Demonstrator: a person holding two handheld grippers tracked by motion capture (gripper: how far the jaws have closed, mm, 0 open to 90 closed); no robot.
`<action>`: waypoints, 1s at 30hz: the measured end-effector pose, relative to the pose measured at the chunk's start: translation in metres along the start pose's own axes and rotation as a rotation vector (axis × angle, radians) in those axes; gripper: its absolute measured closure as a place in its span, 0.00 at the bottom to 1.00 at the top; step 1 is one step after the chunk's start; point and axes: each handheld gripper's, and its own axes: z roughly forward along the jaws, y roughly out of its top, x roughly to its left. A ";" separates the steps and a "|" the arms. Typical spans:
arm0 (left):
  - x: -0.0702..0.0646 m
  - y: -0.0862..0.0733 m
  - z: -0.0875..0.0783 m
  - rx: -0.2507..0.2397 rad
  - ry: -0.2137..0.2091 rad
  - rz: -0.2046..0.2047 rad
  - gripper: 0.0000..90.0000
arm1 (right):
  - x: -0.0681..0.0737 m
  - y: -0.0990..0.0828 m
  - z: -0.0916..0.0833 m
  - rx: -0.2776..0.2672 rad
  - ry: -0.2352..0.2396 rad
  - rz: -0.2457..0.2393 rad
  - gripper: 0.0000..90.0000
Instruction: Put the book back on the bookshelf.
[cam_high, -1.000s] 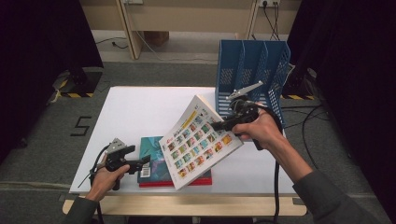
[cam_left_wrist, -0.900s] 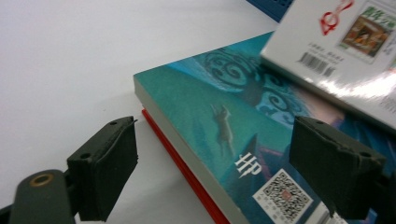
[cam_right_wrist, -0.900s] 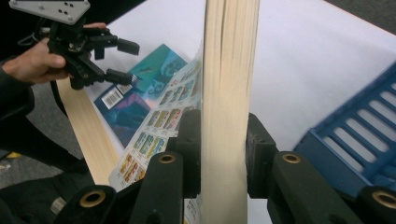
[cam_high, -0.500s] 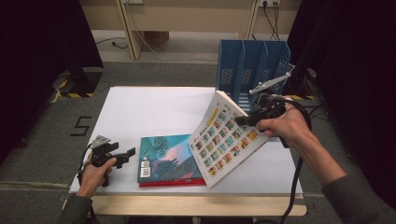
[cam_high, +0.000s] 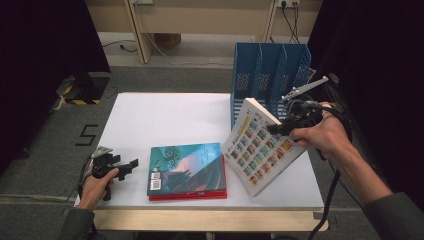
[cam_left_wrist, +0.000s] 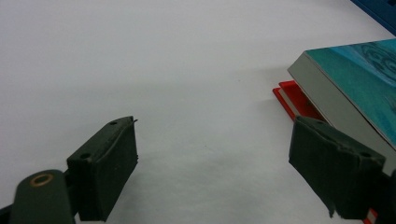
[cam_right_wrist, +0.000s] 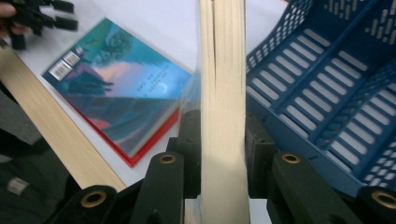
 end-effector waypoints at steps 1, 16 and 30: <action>0.000 0.000 0.000 0.003 -0.006 0.002 0.16 | 0.000 0.000 0.000 0.015 -0.002 -0.011 0.82; -0.005 -0.004 0.010 0.087 0.093 0.149 0.15 | -0.004 -0.006 0.002 0.061 -0.041 -0.008 0.82; -0.010 -0.005 0.013 0.111 0.113 0.199 0.12 | -0.005 -0.005 0.011 0.067 -0.025 0.083 0.78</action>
